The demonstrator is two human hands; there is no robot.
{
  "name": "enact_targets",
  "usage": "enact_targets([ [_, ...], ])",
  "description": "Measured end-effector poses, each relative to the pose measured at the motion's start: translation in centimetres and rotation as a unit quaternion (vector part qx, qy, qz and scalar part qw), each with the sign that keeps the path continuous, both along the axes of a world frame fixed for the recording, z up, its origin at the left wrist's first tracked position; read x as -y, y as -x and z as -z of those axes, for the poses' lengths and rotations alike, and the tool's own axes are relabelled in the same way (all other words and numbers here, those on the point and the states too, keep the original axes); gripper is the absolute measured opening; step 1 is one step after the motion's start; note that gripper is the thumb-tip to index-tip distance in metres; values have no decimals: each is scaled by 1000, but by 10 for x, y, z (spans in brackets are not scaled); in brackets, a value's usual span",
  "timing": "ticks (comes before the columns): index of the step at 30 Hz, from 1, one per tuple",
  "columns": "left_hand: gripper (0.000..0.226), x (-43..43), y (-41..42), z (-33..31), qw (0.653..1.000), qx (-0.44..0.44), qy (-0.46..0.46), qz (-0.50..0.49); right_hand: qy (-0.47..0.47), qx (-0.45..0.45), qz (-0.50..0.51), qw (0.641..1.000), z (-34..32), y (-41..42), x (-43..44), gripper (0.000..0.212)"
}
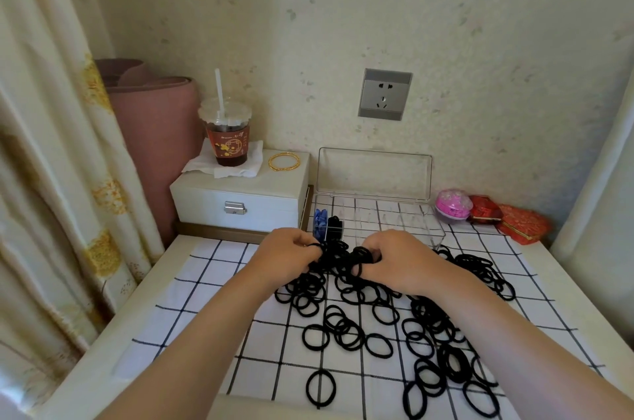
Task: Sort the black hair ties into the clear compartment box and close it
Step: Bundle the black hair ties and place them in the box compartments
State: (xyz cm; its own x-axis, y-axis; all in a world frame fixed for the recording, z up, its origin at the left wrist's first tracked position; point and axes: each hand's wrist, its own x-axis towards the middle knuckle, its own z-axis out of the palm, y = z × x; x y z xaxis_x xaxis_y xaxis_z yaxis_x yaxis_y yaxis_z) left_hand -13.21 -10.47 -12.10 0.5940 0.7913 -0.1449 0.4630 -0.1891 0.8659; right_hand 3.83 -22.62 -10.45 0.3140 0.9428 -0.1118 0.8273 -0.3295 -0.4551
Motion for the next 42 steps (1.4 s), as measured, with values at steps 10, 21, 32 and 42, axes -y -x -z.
enact_targets([
  [10, 21, 2, -6, 3, 999, 37, -30, -13, -12, 51, 3, 999, -4, 2, 1, 15],
  [21, 19, 6, -9, 0, 986, 130, 74, -70, -81, -379, 58, 920, -21, 6, 1, 16],
  [32, 22, 19, -12, -14, 919, 244, 304, 60, -30, -427, 60, 902, -22, 10, 0, 27],
  [42, 32, 18, -13, -10, 927, 211, 298, 91, -55, -369, 135, 918, -19, 19, -5, 13],
])
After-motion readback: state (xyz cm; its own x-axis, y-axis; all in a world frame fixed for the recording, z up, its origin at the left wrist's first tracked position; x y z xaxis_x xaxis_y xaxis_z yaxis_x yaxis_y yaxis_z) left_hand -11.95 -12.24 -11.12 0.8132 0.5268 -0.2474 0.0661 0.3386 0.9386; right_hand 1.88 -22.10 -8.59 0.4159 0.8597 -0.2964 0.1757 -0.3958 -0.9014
